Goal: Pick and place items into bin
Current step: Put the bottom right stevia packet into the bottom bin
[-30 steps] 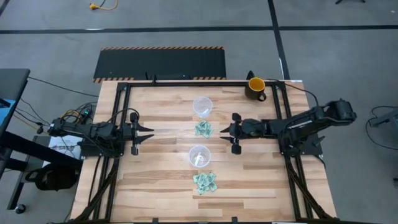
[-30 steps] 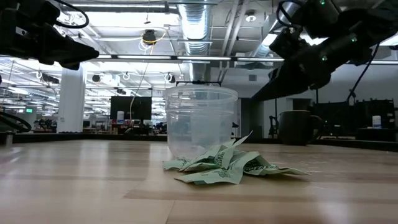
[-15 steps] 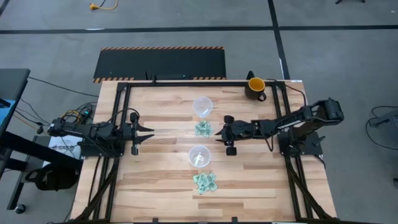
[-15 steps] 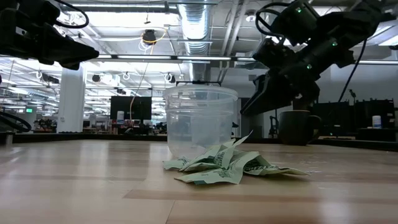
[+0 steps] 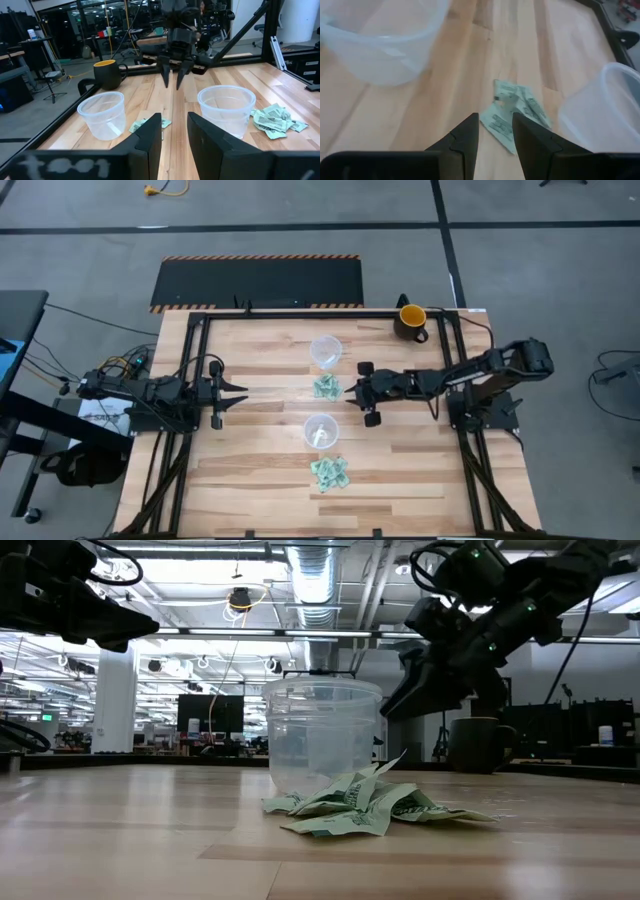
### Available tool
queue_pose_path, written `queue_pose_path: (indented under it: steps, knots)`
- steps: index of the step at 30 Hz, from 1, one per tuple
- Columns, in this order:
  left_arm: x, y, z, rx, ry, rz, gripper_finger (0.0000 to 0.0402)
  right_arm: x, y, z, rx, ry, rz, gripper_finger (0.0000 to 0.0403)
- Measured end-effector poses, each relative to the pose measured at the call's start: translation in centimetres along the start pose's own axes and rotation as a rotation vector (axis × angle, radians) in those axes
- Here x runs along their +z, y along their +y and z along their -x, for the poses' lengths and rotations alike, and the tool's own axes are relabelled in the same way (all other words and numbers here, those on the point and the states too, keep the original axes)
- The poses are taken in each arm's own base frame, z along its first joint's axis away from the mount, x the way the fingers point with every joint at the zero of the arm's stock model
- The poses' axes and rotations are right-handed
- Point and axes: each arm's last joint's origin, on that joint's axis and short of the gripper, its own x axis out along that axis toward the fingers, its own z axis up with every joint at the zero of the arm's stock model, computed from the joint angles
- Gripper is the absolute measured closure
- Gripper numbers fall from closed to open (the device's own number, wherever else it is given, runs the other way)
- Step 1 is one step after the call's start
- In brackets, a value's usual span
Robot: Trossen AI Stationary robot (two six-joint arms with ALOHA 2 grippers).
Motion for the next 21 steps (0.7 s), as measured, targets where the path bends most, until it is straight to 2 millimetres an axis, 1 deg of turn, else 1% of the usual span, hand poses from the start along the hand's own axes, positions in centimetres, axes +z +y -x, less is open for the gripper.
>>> queue_pose_path:
  steps: [6, 9, 12, 15, 21]
  knots:
    - [0.0, 0.0, 0.0, 0.001, 0.0, 0.0, 0.0317, -0.6, -2.0, -0.1, -0.042, 0.044, -0.034, 0.029]
    - [0.0, 0.0, 0.0, 0.0, 0.0, 0.0, 0.0317, 0.1, -3.2, -0.1, -0.027, 0.07, -0.064, 0.029]
    - [0.0, 0.0, 0.0, 0.0, 0.0, 0.0, 0.0317, 1.0, -4.0, 0.0, 0.005, 0.084, -0.073, 0.029]
    - [0.0, 0.0, 0.0, 0.0, 0.0, 0.0, 0.0317, 2.1, -4.4, 0.2, 0.022, 0.084, -0.052, 0.029]
    - [0.0, 0.0, 0.0, 0.0, 0.0, 0.0, 0.0317, 3.4, -5.1, 0.3, 0.05, 0.134, -0.002, 0.029]
